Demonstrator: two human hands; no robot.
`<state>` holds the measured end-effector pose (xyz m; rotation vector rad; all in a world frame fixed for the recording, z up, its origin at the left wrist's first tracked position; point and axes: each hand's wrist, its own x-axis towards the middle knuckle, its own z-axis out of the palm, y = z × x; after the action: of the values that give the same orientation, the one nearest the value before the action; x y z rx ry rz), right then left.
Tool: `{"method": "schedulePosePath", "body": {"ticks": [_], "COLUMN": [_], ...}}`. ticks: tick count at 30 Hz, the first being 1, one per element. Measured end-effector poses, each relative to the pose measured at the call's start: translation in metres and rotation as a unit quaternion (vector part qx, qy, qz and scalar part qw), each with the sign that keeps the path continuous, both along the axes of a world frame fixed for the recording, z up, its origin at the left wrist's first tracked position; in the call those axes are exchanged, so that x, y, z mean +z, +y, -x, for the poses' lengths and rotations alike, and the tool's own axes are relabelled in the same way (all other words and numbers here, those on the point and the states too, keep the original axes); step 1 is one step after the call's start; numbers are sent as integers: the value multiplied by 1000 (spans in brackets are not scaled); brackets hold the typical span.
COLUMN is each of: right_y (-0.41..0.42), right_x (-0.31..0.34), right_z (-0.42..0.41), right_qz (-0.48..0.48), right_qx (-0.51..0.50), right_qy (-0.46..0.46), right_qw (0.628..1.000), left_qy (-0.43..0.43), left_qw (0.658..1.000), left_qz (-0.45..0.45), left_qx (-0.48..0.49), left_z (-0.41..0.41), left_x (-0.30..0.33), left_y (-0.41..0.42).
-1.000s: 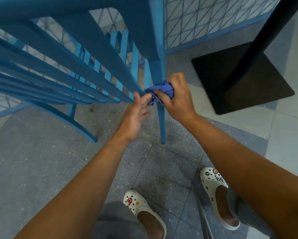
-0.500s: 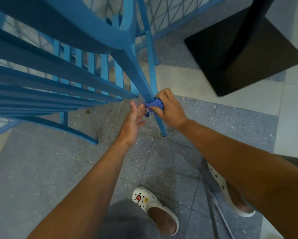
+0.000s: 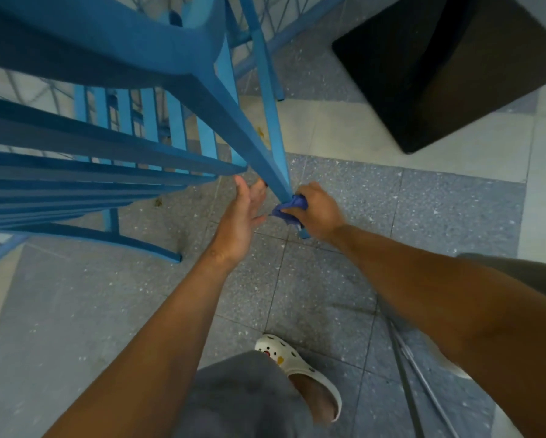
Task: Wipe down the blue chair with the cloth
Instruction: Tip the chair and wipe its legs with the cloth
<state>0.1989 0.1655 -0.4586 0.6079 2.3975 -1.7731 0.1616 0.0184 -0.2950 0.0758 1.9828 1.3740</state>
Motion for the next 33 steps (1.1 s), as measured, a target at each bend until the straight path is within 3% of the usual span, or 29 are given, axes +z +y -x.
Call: {"method": "schedulePosePath", "body": {"ticks": [2, 6, 13, 18, 26, 29, 33], "right_y": [4, 13, 18, 16, -4, -3, -1], "right_x": [16, 59, 73, 17, -83, -83, -47], "right_z": [6, 17, 17, 14, -1, -1, 2], "right_qz": [-87, -133, -159, -146, -119, -83, -71], "right_qx": [-6, 13, 53, 52, 38, 26, -20], "right_qy": [41, 187, 216, 170, -35, -37, 43], "right_qw": [995, 973, 962, 973, 991, 996, 996], "left_qy": [-7, 4, 34, 37, -10, -2, 24], "left_qw": [1000, 1000, 999, 998, 1000, 998, 997], "left_qz": [-1, -10, -16, -39, 22, 41, 36], "left_qx": [-13, -24, -10, -14, -7, -44, -63], "left_z": [-1, -1, -5, -8, 6, 3, 6], "left_x": [2, -3, -14, -23, -54, -61, -66], "left_y": [1, -1, -6, -4, -5, -7, -9]}}
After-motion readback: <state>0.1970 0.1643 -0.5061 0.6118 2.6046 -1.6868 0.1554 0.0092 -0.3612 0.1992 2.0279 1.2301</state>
